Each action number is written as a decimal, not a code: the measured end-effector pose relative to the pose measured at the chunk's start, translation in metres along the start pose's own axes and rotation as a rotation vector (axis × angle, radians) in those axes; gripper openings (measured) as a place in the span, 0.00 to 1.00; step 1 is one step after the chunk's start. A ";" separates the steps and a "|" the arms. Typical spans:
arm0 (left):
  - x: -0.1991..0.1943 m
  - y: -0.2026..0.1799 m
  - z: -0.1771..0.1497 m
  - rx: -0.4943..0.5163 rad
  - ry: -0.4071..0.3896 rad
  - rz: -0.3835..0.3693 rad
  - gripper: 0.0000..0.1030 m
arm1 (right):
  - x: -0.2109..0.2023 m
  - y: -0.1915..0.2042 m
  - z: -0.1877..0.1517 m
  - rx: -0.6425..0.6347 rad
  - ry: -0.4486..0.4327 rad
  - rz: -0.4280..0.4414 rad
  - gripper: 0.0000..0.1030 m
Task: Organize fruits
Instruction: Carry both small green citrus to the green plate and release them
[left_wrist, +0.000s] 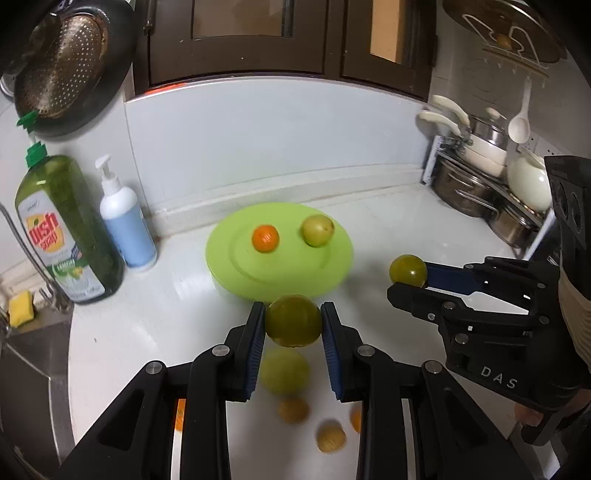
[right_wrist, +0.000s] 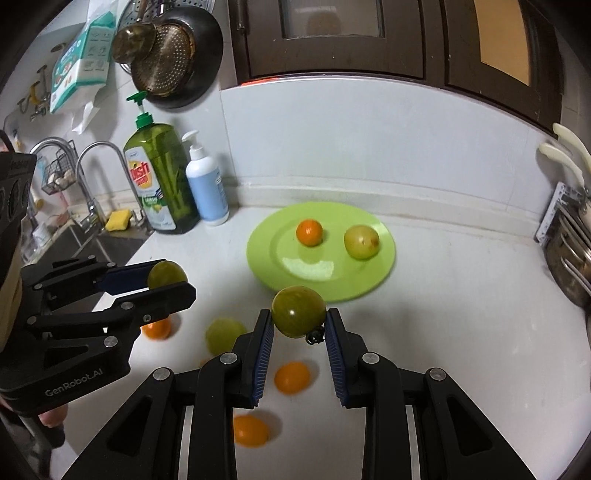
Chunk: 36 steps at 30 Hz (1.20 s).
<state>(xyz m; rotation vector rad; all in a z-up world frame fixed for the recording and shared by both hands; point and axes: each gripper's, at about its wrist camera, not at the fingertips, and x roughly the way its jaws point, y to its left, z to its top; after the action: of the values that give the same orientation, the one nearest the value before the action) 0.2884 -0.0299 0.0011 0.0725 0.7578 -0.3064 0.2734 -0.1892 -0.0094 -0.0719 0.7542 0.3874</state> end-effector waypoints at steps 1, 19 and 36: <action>0.004 0.003 0.006 0.004 0.000 -0.004 0.29 | 0.004 0.000 0.006 0.003 -0.002 0.000 0.29; 0.098 0.047 0.057 0.002 0.102 -0.003 0.29 | 0.095 -0.026 0.058 0.073 0.090 -0.040 0.29; 0.174 0.052 0.054 -0.005 0.222 -0.039 0.30 | 0.164 -0.047 0.057 0.114 0.207 -0.044 0.29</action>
<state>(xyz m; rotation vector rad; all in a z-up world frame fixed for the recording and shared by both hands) 0.4587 -0.0329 -0.0810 0.0877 0.9807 -0.3368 0.4360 -0.1698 -0.0828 -0.0219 0.9757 0.2968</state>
